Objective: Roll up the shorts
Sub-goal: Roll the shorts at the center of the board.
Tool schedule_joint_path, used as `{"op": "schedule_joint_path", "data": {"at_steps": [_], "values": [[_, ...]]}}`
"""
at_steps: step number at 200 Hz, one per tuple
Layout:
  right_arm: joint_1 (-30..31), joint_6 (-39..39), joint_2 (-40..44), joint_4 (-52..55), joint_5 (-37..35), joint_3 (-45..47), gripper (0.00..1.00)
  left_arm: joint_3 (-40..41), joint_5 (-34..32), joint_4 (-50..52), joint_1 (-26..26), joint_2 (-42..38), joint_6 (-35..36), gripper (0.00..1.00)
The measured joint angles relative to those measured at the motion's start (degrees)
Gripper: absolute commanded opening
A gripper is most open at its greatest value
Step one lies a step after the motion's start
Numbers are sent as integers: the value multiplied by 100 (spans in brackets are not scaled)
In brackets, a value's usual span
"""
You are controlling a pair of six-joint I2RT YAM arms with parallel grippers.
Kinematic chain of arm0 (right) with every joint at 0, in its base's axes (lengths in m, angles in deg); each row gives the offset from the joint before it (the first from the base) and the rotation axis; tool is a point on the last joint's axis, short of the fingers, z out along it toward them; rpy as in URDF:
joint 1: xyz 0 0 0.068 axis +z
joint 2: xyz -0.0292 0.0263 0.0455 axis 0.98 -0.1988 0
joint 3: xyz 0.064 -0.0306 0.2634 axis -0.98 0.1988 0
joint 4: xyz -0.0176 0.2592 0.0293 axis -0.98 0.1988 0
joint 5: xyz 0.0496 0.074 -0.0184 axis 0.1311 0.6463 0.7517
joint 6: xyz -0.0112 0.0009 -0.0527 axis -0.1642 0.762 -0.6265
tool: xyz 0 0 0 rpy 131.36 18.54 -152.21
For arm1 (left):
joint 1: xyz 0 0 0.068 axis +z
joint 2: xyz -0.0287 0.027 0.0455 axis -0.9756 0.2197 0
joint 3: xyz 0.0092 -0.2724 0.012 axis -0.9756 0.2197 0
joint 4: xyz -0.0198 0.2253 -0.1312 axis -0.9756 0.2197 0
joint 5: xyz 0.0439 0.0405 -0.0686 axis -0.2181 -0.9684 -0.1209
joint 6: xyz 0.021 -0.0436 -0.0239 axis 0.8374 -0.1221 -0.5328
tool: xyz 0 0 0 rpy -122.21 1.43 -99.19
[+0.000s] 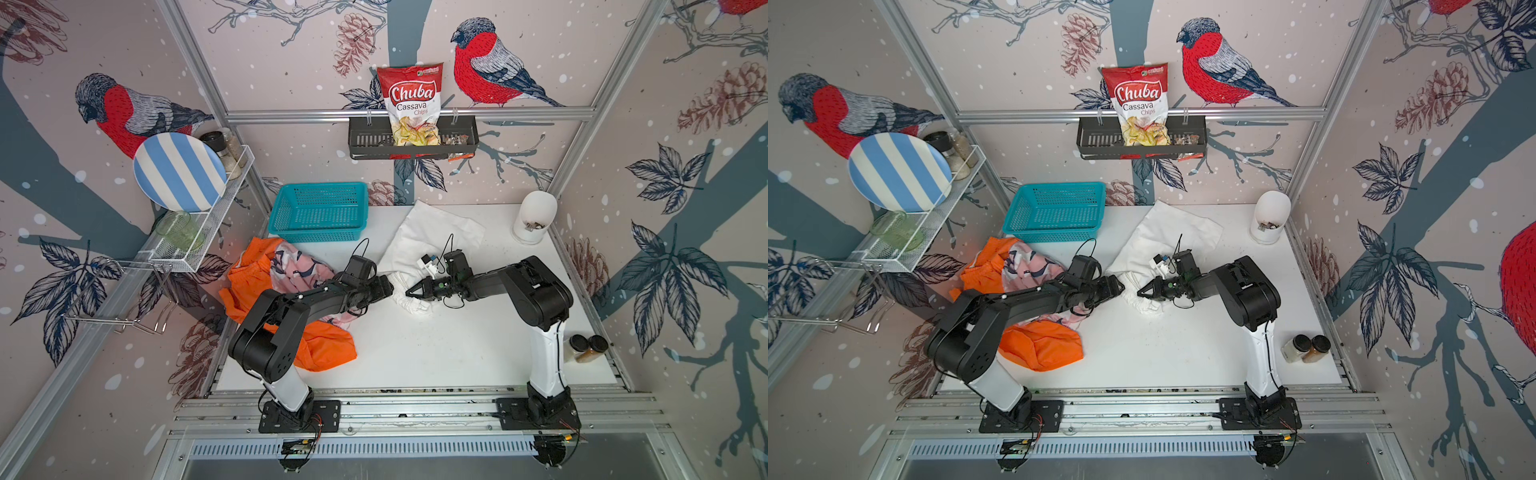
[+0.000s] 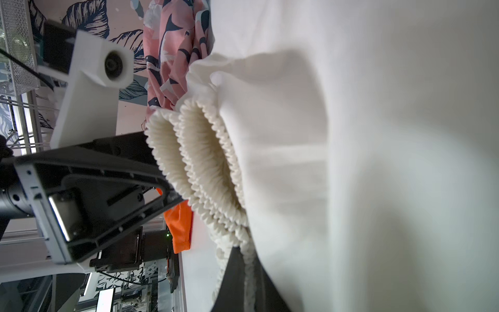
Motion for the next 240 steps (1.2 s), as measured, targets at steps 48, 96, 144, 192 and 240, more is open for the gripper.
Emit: {"op": "schedule_joint_path", "data": {"at_steps": [48, 96, 144, 192, 240], "values": [[-24, 107, -22, -208, 131, 109, 0, -168, 411, -1025, 15, 592, -11, 60], [17, -46, 535, 509, -293, 271, 35, 37, 610, -1075, 13, 619, -33, 8], [942, -1069, 2256, 2164, -3309, 162, 51, 352, 448, -533, 13, 52, -22, 6], [3047, -2496, 2907, 2765, -6607, 85, 72, 452, 476, -107, 15, -275, -9, 6], [4033, -3663, 2229, 2653, -8531, 238, 78, 527, 579, 170, 15, -610, 28, 6]]}}
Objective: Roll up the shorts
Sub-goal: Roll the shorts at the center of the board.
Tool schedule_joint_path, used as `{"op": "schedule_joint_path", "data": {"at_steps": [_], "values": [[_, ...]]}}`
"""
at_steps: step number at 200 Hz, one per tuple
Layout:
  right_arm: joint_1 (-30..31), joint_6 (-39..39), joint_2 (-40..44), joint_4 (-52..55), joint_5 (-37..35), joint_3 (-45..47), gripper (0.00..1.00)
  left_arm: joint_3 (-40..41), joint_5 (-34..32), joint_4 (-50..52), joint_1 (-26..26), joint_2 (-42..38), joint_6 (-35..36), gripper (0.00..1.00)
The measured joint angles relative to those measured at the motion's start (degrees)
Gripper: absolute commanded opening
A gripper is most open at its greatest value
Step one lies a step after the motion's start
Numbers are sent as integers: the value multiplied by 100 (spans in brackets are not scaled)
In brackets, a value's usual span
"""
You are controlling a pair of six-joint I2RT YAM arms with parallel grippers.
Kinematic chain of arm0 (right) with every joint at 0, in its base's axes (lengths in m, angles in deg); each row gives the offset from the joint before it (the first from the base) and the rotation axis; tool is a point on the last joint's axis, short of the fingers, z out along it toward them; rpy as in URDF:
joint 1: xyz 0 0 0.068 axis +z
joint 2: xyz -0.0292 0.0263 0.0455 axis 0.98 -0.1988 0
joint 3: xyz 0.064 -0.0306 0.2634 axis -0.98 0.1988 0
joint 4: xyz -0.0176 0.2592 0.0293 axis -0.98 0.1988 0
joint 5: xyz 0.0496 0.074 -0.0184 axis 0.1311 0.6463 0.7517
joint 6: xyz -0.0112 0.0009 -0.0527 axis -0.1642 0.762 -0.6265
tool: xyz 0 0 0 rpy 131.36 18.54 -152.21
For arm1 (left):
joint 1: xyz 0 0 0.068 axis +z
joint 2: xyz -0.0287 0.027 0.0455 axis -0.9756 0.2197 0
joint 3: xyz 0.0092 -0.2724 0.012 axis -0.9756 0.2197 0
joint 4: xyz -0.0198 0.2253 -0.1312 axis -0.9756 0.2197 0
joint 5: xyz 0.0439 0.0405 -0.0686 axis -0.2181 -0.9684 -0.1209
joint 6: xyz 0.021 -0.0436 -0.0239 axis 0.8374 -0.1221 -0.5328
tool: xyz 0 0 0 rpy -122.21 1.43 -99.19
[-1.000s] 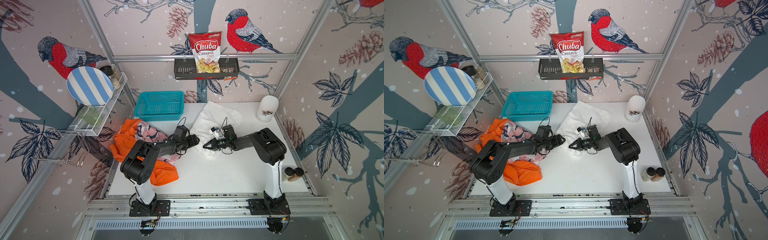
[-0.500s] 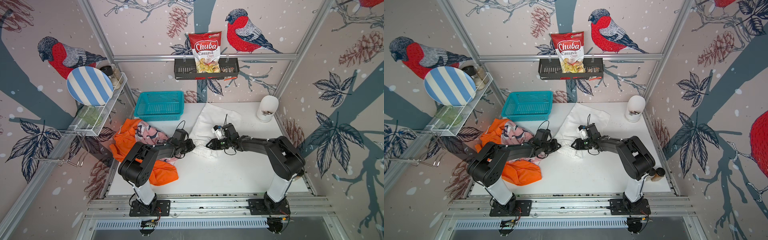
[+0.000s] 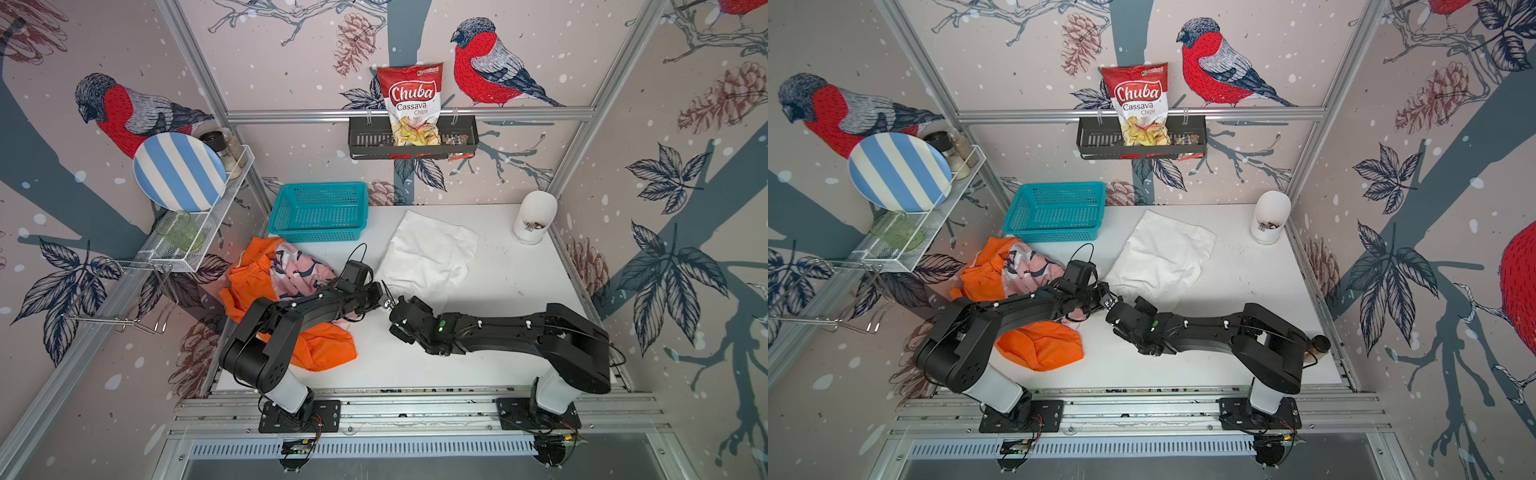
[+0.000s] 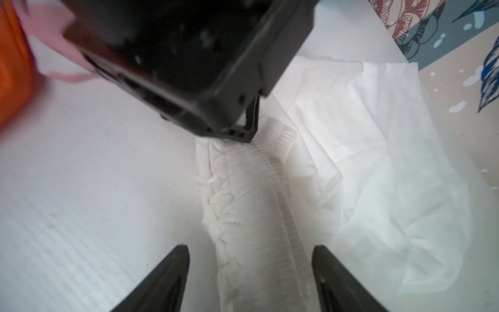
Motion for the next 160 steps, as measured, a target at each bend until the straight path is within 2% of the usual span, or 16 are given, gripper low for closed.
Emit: {"op": "schedule_joint_path", "data": {"at_steps": [58, 96, 104, 114, 122, 160], "values": [[289, -778, -608, -350, -835, 144, 76, 68, 48, 208, 0, -142, 61, 6], [444, -1217, -894, -1423, -1873, 529, 68, 85, 146, 240, 0, -149, 74, 6], [479, -1349, -901, -1641, -2026, 649, 59, 87, 160, 238, 0, -155, 74, 6], [527, -1508, -901, -1794, -2149, 774, 31, 90, 186, 245, 0, -166, 76, 5], [562, -1537, -896, -1827, -2205, 841, 18, 92, 229, 251, 0, -175, 81, 6], [813, -1565, -719, -1668, -2240, 793, 0, 109, 280, 304, -2, -184, 125, 5]]}}
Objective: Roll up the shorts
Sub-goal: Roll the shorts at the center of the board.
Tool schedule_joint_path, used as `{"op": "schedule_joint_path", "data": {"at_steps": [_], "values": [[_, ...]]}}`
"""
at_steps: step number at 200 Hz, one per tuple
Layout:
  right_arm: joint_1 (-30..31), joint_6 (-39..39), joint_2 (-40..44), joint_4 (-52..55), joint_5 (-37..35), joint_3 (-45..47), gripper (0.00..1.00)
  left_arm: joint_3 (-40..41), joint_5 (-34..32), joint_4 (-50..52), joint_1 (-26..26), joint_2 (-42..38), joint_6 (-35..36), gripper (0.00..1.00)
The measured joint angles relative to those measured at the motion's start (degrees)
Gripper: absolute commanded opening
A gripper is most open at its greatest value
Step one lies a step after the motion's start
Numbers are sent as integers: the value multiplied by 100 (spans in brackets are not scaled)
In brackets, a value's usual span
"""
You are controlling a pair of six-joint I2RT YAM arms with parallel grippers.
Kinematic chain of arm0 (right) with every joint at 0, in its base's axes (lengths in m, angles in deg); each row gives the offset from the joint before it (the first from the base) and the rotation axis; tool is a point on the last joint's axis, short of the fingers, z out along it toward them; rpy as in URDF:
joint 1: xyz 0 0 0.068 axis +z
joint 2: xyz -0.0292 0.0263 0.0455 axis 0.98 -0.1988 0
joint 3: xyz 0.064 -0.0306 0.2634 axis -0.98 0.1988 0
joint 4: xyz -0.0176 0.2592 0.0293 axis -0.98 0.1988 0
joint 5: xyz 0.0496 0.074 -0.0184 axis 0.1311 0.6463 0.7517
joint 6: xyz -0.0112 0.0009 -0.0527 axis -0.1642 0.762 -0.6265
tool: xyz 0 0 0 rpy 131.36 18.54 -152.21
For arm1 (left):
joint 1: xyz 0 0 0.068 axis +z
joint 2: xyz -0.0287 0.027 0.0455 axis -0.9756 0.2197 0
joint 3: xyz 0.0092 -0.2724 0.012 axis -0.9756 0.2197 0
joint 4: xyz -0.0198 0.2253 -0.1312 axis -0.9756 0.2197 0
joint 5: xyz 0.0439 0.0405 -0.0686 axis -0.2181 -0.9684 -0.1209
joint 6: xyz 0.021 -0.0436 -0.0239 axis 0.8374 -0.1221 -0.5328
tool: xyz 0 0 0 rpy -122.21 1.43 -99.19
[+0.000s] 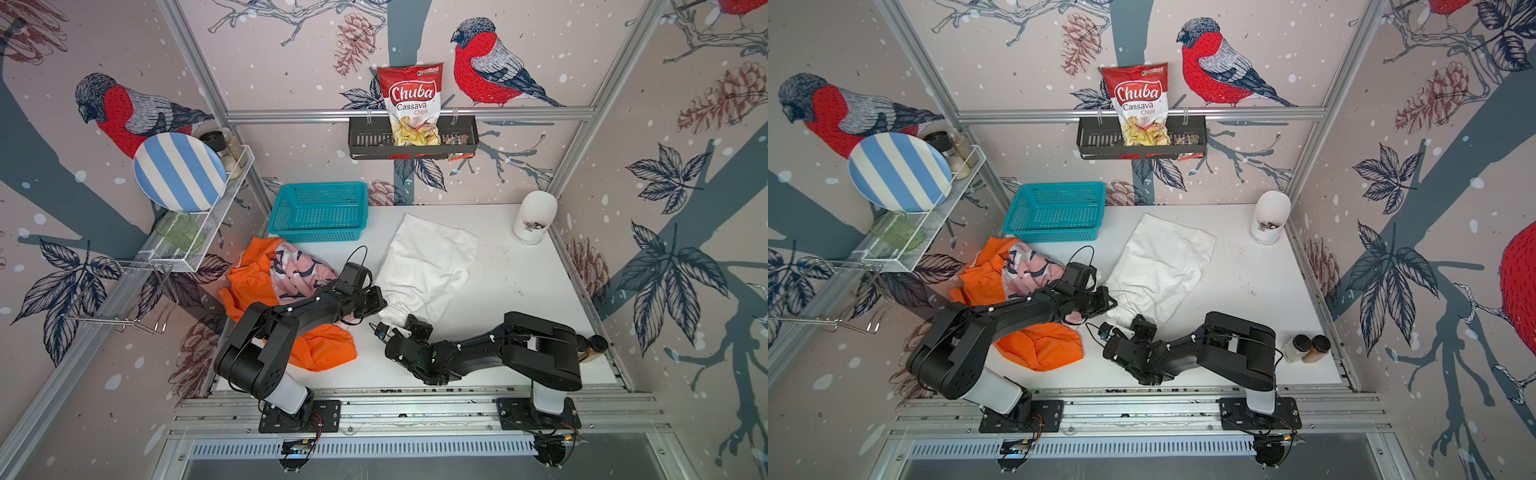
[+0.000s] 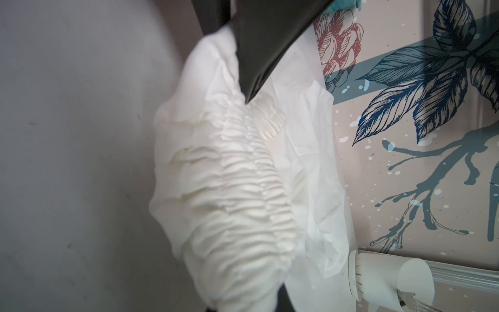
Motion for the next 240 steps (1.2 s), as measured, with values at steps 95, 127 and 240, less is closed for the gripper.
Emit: {"op": "schedule_joint_path", "data": {"at_steps": [95, 127, 240], "values": [[-874, 3042, 306, 1652, 3477, -581, 0, -232, -531, 614, 146, 76, 302, 39], [-1790, 3943, 535, 719, 5617, -59, 0, -223, -1043, 691, 223, -400, 348, 58], [-3289, 6837, -433, -2618, 10159, 1080, 0, -413, -1375, 1075, -304, -640, 422, 50]]}}
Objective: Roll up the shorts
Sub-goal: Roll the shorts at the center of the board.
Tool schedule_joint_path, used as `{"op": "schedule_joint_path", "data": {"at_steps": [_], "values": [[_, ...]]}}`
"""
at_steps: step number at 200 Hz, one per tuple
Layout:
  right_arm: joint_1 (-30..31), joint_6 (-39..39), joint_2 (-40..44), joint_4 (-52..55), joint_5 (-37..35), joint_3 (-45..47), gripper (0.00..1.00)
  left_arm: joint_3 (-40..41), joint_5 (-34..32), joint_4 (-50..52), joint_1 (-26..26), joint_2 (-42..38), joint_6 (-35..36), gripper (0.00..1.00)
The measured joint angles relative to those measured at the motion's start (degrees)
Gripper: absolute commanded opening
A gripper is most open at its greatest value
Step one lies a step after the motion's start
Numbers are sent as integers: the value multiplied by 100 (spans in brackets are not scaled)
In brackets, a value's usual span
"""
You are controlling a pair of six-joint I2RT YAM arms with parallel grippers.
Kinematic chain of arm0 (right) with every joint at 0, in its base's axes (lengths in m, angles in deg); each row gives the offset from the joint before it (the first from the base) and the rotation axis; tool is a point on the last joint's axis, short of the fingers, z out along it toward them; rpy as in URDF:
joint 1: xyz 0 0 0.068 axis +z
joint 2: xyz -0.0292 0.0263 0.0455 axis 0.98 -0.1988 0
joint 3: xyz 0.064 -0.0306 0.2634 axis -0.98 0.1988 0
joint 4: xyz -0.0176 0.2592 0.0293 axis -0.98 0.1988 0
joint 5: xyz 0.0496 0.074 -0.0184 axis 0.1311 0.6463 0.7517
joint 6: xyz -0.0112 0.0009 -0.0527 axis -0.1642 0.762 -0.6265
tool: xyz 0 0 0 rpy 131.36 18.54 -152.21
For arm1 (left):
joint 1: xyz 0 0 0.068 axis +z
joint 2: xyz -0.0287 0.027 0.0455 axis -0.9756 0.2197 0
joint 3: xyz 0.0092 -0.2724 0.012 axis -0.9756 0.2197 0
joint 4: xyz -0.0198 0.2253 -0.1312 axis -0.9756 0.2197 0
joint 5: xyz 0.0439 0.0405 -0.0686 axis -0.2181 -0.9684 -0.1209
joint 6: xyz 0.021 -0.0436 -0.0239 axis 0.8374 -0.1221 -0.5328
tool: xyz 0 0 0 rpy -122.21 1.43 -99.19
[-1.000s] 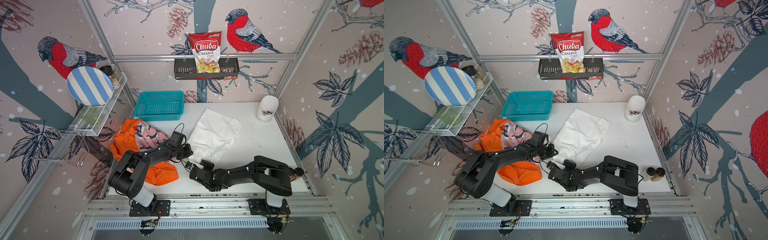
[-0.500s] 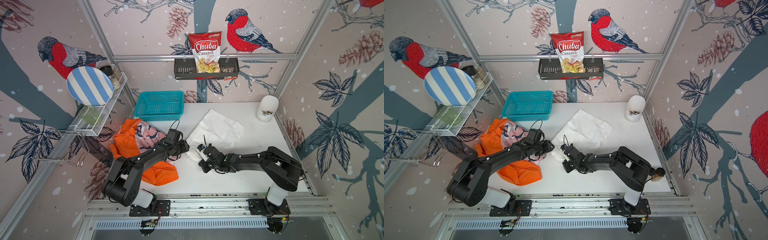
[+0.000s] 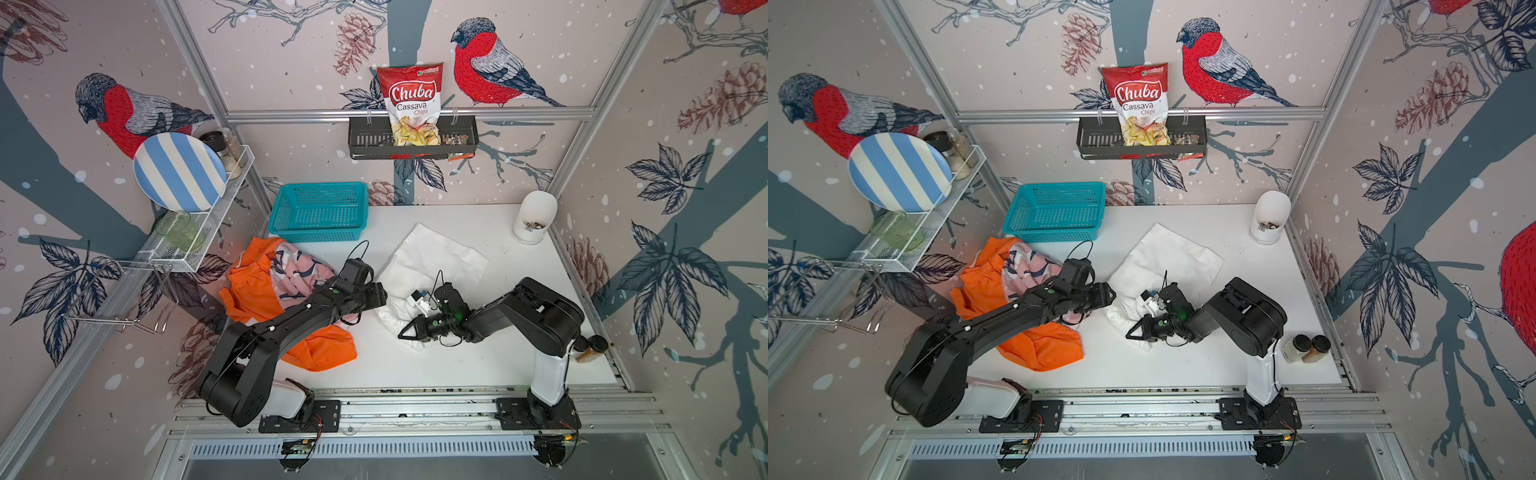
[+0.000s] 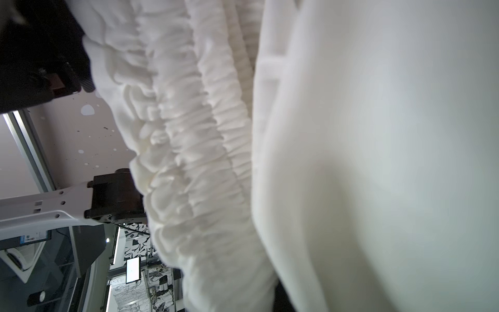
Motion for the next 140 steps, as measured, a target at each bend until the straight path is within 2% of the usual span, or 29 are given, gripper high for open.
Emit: {"op": "schedule_joint_path", "data": {"at_steps": [16, 41, 52, 87, 119, 140], "values": [[-11, 39, -7, -28, 28, 7, 0, -133, -133, 9, 0, 289, 2, 32], [-13, 11, 120, 297, -37, -31, 6, -236, -256, 20, -4, 669, 70, 22], [-13, -26, 254, 573, -170, -72, 10, -203, -269, -11, 20, 802, 153, 19], [70, -457, 835, 1628, -807, -297, 36, -111, -101, -400, 114, 1165, 278, 16], [302, -1161, 1637, 2975, -1934, -717, 53, -94, 50, -857, 118, 1331, 365, 16], [627, -1731, 2011, 3827, -2927, -1180, 62, -76, 76, -946, 118, 1340, 426, 16]]}}
